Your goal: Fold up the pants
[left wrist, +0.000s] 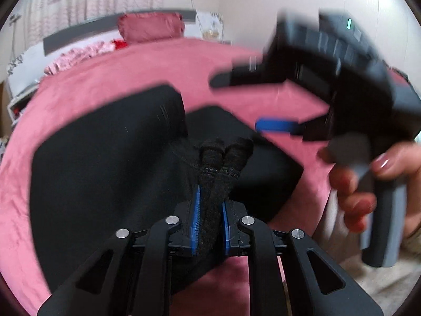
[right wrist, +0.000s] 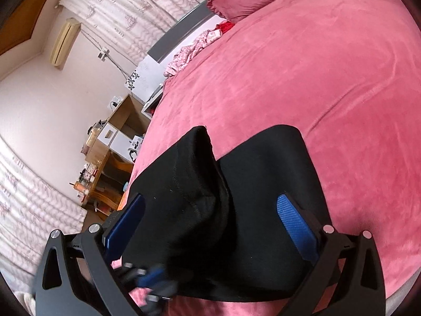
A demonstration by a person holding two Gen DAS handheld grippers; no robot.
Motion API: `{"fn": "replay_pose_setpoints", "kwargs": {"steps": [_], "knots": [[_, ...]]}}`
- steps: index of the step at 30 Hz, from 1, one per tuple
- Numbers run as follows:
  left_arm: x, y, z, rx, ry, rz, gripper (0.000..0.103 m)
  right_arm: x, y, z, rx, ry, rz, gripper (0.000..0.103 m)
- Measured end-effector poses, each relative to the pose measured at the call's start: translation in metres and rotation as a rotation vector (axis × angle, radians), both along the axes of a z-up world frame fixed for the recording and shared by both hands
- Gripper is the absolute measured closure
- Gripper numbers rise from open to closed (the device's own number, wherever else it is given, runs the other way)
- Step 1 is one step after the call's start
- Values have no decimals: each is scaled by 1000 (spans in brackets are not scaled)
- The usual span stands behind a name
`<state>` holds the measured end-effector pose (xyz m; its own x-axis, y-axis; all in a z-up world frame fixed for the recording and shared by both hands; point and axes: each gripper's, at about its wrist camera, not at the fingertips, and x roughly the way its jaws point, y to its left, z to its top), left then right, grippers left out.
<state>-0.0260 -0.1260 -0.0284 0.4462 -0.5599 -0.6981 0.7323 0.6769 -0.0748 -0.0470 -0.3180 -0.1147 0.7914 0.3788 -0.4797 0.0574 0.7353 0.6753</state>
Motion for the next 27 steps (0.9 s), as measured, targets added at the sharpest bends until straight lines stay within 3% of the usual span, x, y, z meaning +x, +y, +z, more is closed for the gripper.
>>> {"fn": "replay_pose_setpoints", "kwargs": {"steps": [2,3,4,7,10,16,21,27], "knots": [[2,1,-3,-1,22,-10,82,-2,-3,-3,46,6,4,3],[4,5,-2,-23,41,-26,71,-1,-4,-4,63,6,10,3],[1,5,1,-57,66,-48,56,-1,-5,-5,80,6,20,4],[-4,29,23,-196,66,-68,39,1,1,-7,87,17,70,12],[5,53,38,-251,30,20,38,7,9,-11,40,65,108,21],[51,125,39,-344,59,387,38,7,21,-13,-20,82,135,23],[72,159,23,-299,87,581,38,13,30,-15,-120,160,138,29],[81,180,3,-231,83,667,33,19,37,-20,-204,245,142,33]]}}
